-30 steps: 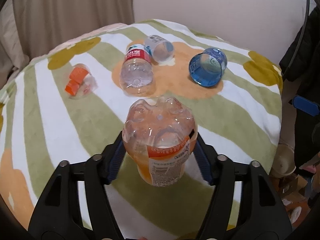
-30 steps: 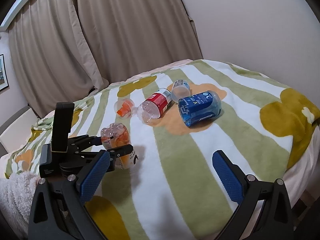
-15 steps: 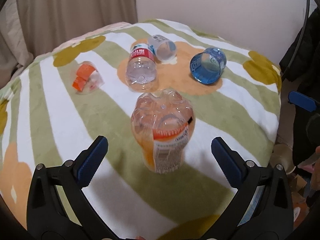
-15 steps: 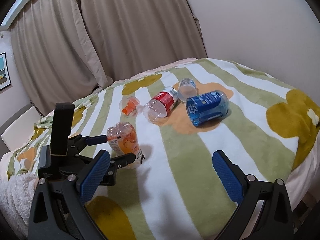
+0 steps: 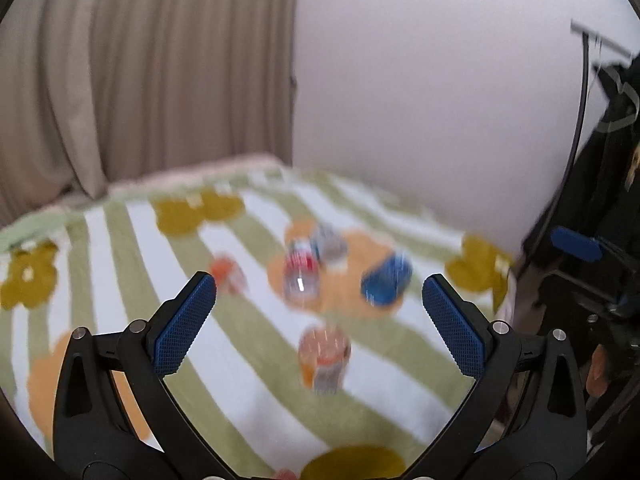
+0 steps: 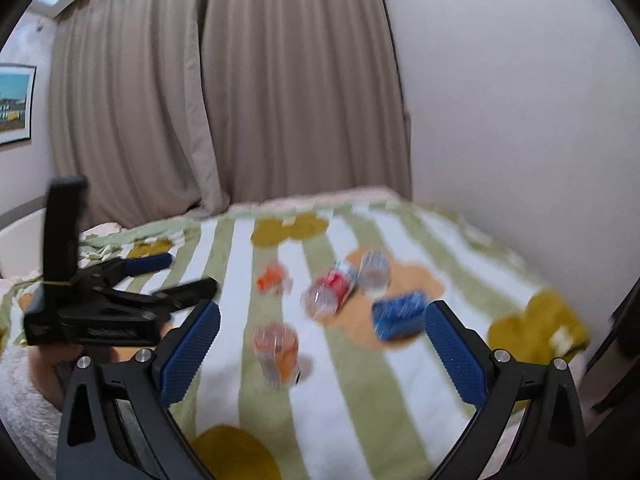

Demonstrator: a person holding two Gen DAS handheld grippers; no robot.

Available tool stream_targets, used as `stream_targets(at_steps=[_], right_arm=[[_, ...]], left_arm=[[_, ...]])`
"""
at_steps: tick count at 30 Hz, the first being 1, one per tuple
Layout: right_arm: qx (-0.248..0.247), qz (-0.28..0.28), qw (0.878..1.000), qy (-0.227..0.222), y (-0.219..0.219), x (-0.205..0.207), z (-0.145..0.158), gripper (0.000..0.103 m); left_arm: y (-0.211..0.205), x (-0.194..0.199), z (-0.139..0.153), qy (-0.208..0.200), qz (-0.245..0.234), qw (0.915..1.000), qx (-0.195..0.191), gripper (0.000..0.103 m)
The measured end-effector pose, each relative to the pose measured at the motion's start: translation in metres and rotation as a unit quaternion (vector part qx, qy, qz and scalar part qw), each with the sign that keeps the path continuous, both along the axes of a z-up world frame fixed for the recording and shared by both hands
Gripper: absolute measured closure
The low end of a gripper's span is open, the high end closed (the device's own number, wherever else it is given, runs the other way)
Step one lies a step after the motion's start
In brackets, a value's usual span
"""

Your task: Flip cup upside down

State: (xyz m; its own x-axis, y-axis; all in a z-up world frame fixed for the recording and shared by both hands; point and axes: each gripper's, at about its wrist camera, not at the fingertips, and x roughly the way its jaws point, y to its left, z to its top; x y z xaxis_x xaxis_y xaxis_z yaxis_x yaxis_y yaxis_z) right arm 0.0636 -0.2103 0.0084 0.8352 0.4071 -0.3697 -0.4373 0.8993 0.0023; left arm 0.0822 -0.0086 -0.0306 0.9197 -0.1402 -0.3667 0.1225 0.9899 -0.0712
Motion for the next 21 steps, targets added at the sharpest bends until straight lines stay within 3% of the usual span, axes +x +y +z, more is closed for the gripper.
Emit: stream_targets(at_steps=[3,7,17,21], right_arm=[[-0.021,-0.044,0.998,-0.029,0.003,-0.012,0.029,0.001],[-0.012,-0.083,0.995,-0.051,-0.001,-0.027,0.051,0.001],[-0.016,-0.179,0.983,-0.036,-0.015,-0.031,0.035,0.001],[-0.015,-0.193,0.98,-0.037,-0.019,-0.036,0.039,0.001]], left_arm=[[0.008,-0.025,0.029,-0.045,0.016,0.9988,-0.011,0.0],[0.014,-0.045,0.044,-0.06,0.02,0.998,-0.008,0.0],[0.013,-0.072,0.041,-0.068,0.037,0.9969,0.016,0.0],[0.012,-0.072,0.04,-0.069,0.034,0.9969,0.012,0.0]])
